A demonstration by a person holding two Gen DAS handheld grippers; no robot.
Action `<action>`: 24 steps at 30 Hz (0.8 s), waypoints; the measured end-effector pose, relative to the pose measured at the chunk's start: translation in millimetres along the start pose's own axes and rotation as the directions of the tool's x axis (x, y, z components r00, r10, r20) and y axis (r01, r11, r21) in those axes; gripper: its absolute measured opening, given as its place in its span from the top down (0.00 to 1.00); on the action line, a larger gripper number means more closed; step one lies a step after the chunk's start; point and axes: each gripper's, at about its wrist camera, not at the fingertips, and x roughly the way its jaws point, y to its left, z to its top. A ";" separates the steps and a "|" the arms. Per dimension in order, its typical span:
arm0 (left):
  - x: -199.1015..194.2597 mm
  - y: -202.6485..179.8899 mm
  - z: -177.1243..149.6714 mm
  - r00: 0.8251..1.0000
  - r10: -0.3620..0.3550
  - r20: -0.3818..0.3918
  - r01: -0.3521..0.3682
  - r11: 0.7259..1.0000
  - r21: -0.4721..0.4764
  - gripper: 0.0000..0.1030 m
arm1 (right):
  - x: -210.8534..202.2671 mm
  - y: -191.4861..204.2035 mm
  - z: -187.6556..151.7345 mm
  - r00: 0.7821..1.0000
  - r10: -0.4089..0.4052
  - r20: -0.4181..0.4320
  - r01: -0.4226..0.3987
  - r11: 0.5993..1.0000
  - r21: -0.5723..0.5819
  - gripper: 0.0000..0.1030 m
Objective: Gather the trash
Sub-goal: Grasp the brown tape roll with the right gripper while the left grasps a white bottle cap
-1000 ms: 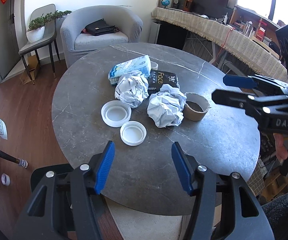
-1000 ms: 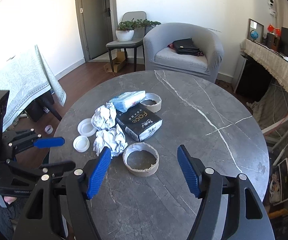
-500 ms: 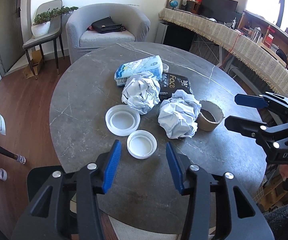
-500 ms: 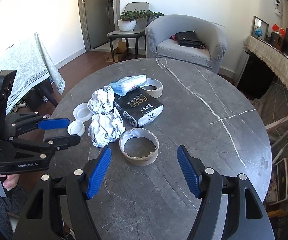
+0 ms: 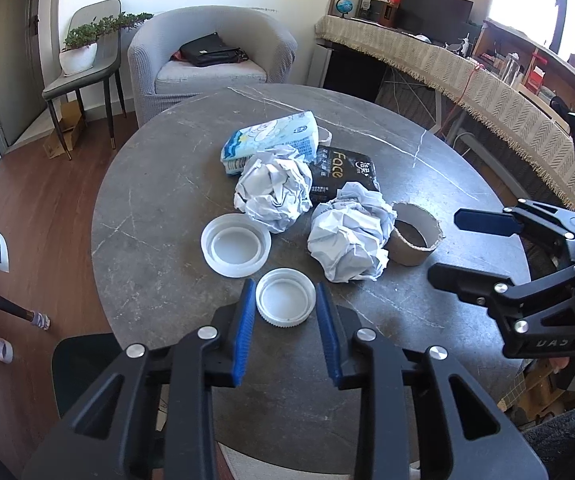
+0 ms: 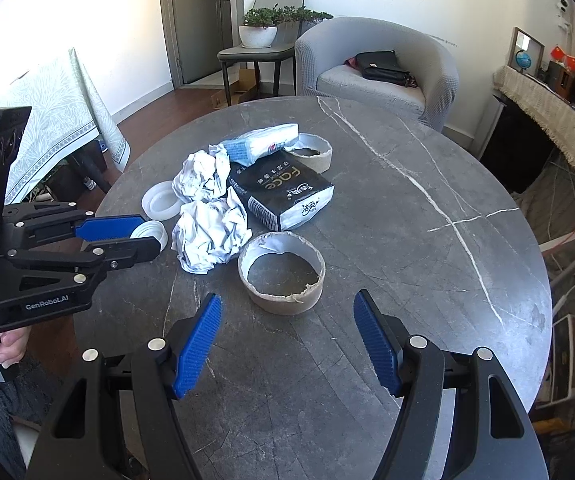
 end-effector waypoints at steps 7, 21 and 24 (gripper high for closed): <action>-17.2 2.5 3.0 0.999 -0.037 0.038 0.038 0.999 -0.019 0.68 | 10.0 3.1 1.7 1.000 -0.018 -0.011 0.018 1.000 0.009 0.33; -44.6 14.2 2.7 0.994 -0.067 0.085 0.070 0.997 -0.027 0.68 | 25.6 3.5 13.8 0.998 -0.040 -0.050 0.043 0.997 0.063 0.50; -51.7 19.3 2.8 0.993 -0.067 0.098 0.070 0.997 -0.033 0.68 | 26.3 3.8 17.4 0.995 -0.081 -0.062 0.085 0.995 0.052 0.52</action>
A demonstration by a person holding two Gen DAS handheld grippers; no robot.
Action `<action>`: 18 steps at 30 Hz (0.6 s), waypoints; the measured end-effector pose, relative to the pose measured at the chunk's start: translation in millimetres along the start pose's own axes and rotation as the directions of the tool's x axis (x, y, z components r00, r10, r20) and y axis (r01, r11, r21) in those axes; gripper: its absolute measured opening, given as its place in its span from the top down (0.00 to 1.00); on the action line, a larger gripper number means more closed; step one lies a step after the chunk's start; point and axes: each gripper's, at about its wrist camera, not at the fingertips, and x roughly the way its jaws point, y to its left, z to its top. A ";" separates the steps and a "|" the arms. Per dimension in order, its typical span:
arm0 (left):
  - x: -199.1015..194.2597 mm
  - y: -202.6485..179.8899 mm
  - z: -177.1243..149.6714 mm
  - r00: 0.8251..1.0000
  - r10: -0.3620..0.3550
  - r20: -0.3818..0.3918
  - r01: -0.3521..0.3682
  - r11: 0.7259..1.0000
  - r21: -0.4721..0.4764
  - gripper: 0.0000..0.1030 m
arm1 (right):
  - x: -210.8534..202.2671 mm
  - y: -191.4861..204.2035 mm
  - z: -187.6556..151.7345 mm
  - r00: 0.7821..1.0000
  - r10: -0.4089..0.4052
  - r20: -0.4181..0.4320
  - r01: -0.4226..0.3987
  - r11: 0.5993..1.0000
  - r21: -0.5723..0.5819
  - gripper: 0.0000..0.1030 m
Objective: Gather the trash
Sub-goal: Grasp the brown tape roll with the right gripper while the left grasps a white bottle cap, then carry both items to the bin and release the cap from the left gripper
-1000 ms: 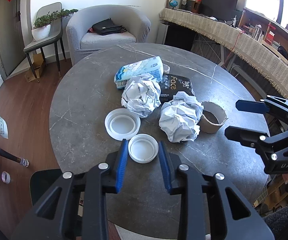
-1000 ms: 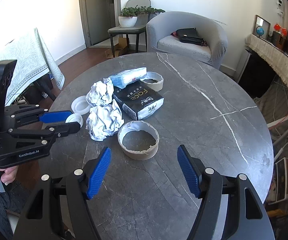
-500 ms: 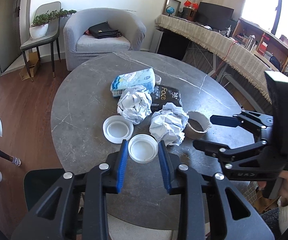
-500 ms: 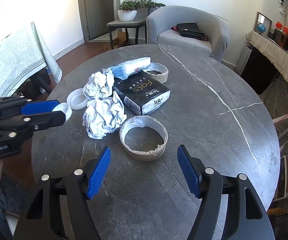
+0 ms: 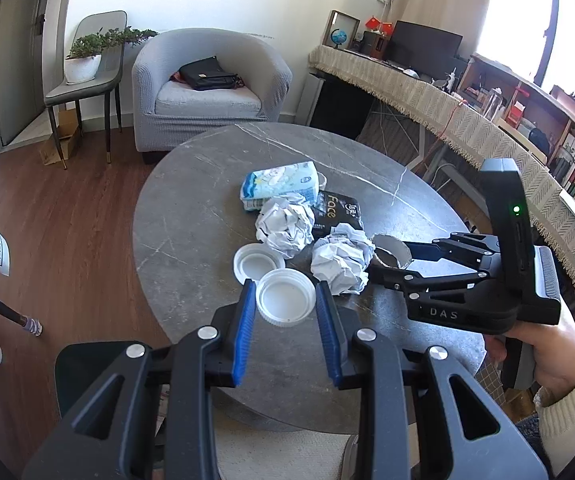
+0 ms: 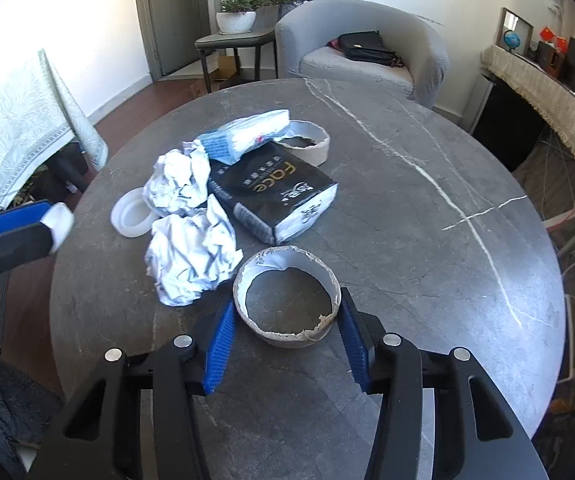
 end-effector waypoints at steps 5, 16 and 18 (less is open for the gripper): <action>-14.8 10.7 0.7 1.000 0.011 0.024 -0.011 1.000 -0.015 0.68 | -10.5 -3.3 10.5 0.998 -0.054 0.036 0.053 0.998 0.030 0.52; -38.9 46.4 -1.0 0.997 0.061 0.050 -0.058 0.996 -0.064 0.68 | -28.3 20.5 39.4 0.992 -0.008 0.125 0.005 1.000 0.020 0.52; -41.3 52.8 -1.4 0.996 0.069 0.051 -0.065 0.995 -0.072 0.68 | -29.8 28.5 45.7 0.991 0.003 0.136 -0.005 1.000 0.011 0.52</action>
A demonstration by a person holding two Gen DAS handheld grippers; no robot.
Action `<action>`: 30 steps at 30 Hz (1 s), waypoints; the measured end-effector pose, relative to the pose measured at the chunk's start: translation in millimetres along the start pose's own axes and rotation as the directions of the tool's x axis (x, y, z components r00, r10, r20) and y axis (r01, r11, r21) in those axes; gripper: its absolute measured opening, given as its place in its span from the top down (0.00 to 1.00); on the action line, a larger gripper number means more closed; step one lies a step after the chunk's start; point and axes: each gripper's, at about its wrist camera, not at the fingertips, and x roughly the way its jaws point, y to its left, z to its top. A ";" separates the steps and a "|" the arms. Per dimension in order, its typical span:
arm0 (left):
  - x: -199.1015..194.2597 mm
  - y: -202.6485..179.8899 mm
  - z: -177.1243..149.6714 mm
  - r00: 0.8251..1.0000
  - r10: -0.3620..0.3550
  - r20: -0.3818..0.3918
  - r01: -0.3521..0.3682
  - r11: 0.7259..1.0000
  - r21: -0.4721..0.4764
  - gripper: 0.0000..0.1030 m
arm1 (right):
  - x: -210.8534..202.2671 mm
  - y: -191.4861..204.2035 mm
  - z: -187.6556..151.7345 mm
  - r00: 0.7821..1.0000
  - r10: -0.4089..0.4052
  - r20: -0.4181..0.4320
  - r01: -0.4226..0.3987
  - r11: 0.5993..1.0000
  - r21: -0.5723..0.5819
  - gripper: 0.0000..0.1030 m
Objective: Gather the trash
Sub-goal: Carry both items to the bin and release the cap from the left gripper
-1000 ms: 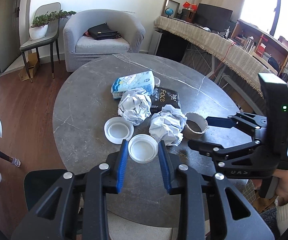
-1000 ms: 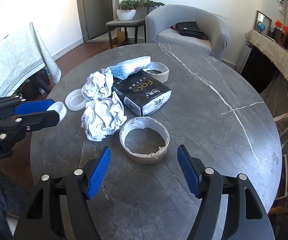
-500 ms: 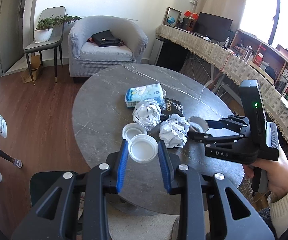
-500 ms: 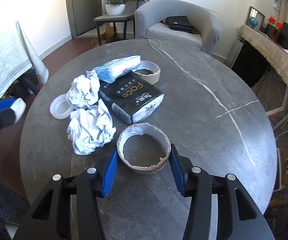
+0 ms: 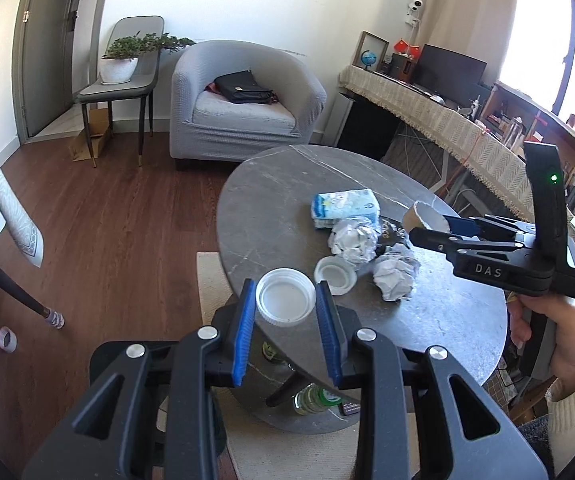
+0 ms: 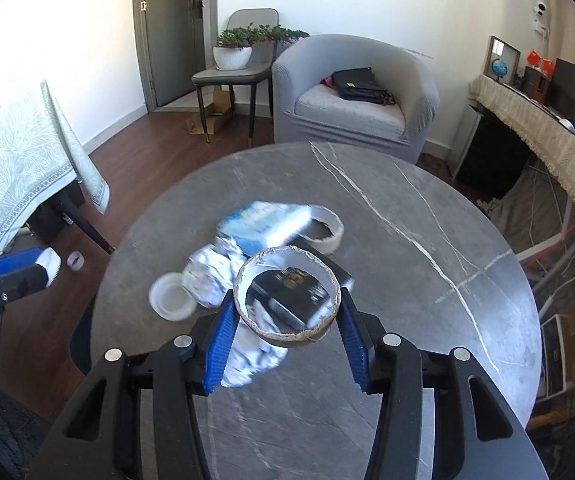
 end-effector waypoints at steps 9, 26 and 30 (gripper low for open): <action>-6.5 35.5 -6.2 0.999 0.052 -0.013 -0.053 0.998 -0.027 0.68 | 7.4 47.0 22.1 0.997 0.080 0.022 -0.080 0.996 -0.036 0.52; 23.4 120.3 -62.5 0.967 0.152 -0.205 -0.170 0.982 -0.076 0.68 | 43.2 153.2 45.3 0.969 0.247 -0.027 -0.248 0.959 -0.136 0.52; 39.8 134.8 -77.1 0.953 0.148 -0.266 -0.180 0.978 -0.102 0.68 | 56.1 173.4 43.1 0.960 0.273 -0.060 -0.280 0.947 -0.160 0.52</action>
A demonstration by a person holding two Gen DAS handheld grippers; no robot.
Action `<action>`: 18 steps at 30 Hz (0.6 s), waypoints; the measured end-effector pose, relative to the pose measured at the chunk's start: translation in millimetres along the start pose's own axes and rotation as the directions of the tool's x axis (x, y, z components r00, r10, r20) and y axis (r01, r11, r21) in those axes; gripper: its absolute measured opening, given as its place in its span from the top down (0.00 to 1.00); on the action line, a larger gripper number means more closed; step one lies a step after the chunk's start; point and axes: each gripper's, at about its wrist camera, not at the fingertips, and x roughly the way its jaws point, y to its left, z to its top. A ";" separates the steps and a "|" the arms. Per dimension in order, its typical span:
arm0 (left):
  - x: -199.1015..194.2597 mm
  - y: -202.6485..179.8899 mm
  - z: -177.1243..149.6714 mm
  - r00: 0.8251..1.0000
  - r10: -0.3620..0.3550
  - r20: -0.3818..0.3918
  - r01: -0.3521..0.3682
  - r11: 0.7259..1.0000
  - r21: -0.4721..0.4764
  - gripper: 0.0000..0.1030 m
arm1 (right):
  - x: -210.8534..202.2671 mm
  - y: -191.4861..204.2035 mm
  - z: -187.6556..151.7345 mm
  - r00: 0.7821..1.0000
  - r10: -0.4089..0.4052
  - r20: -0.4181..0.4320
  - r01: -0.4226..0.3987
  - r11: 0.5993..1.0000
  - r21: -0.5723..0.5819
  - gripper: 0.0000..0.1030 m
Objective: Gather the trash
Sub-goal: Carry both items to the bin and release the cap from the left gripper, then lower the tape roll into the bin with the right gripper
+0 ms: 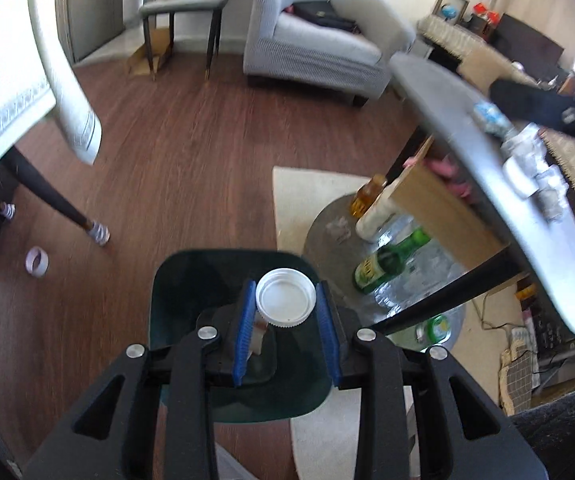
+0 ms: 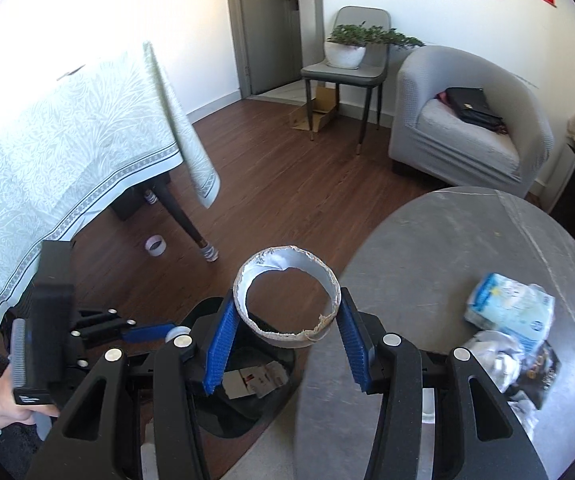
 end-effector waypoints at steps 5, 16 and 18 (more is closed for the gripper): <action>29.1 15.0 -16.9 0.995 0.039 -0.090 -0.039 0.999 -0.001 0.68 | 20.8 15.4 0.6 0.999 0.032 -0.035 -0.033 0.999 -0.020 0.52; 65.5 39.3 -40.9 0.976 0.085 -0.203 -0.085 0.996 0.007 0.63 | 41.6 30.7 1.2 0.996 0.066 -0.062 -0.069 0.997 -0.037 0.52; 64.1 42.4 -41.6 0.975 0.093 -0.202 -0.094 0.996 0.003 0.63 | 47.7 33.6 0.4 0.995 0.068 -0.077 -0.071 0.997 -0.041 0.52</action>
